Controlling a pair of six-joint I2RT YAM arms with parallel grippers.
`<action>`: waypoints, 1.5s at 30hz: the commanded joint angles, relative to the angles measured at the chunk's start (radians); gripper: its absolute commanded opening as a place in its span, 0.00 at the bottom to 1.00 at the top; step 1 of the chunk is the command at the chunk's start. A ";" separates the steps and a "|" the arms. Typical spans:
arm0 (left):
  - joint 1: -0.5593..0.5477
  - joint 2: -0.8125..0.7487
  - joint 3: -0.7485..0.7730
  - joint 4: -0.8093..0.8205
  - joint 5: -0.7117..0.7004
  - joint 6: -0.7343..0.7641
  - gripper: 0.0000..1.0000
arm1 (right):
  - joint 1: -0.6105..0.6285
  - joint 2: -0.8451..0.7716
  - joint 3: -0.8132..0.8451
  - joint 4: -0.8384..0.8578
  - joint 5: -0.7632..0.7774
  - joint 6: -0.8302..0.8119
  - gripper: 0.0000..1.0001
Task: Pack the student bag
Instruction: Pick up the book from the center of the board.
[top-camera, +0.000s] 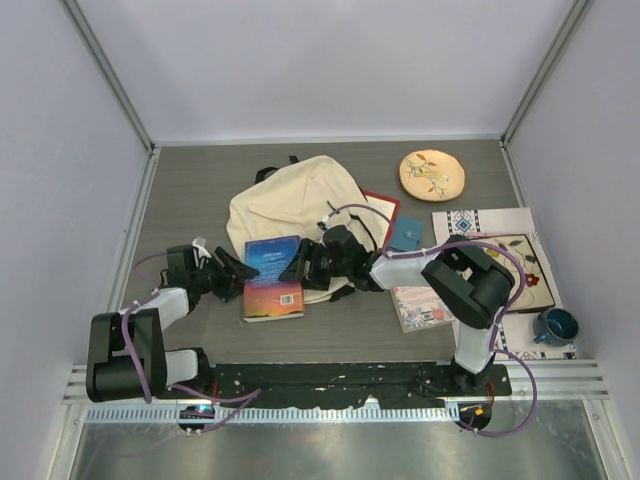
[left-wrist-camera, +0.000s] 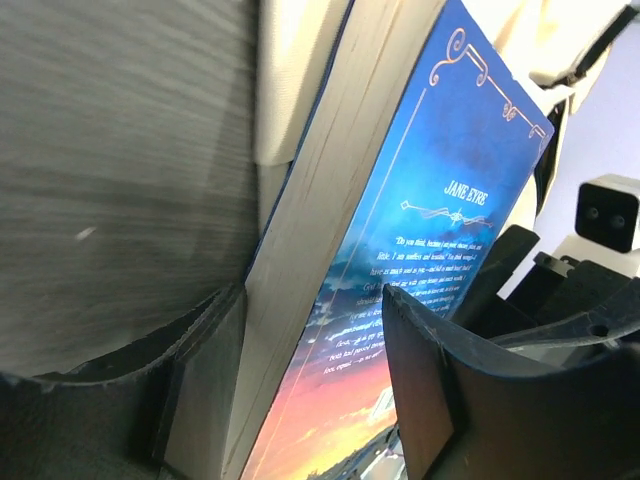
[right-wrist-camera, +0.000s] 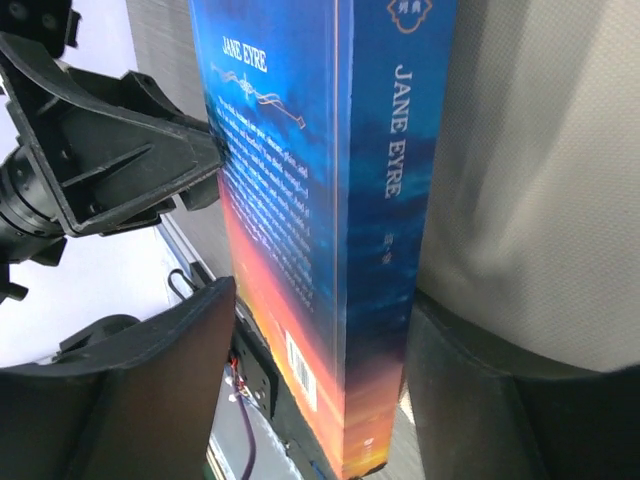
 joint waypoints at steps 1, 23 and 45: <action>-0.093 0.079 -0.037 0.108 -0.016 -0.036 0.59 | 0.016 -0.007 0.007 0.133 -0.066 0.027 0.65; -0.165 -0.486 0.141 -0.336 -0.254 0.018 0.89 | 0.030 -0.301 -0.039 0.125 -0.038 -0.090 0.12; -0.179 -0.376 0.231 0.467 0.279 -0.327 1.00 | -0.027 -0.634 -0.123 0.439 -0.363 0.024 0.02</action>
